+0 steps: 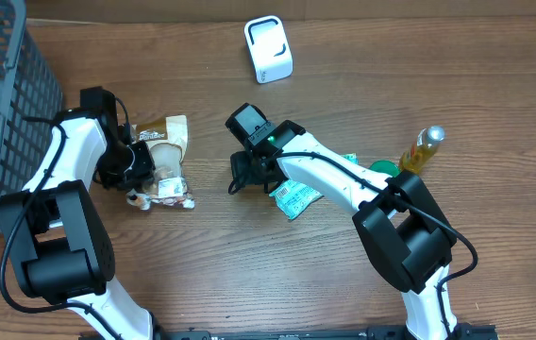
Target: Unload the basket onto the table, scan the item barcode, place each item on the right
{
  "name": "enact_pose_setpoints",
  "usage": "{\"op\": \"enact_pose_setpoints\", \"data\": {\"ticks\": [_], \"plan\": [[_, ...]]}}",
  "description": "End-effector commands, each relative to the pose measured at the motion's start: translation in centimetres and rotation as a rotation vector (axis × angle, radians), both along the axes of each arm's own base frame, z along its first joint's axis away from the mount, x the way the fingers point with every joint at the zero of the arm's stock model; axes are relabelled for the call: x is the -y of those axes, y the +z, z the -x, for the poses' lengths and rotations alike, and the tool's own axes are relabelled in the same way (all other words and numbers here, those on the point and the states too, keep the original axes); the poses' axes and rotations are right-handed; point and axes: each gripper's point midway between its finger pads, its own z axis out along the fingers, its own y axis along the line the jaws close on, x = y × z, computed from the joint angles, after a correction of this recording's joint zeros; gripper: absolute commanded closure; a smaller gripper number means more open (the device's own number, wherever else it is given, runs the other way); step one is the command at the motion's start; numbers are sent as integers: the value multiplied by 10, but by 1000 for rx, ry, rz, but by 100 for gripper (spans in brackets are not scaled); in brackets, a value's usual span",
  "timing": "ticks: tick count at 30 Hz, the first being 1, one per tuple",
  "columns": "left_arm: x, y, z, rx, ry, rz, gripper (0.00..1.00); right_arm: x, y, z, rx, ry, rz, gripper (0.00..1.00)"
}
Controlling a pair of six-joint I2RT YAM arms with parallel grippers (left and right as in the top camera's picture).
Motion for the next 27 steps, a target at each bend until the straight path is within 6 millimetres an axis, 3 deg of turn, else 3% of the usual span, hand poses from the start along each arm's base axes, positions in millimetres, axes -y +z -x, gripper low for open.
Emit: {"op": "enact_pose_setpoints", "data": {"ticks": [1, 6, 12, 18, 23, 27], "plan": [[31, -24, 15, -52, -67, 136, 74, 8, 4, -7, 7, -15, -5, 34], [54, -24, 9, -25, -169, 144, 74, 10, 3, -7, 2, -18, -1, 34], [98, -25, 5, 13, -351, 132, 73, 12, 3, -8, 1, -24, 0, 34], [144, -25, 14, 13, -502, 126, 76, 19, 2, -9, -11, -36, 10, 34], [149, -12, 15, -11, -528, 118, 79, 27, 13, -22, -15, -46, -42, 35], [141, 29, -3, -6, -498, 120, 78, 16, 57, -36, -73, 94, -368, 40]]}}
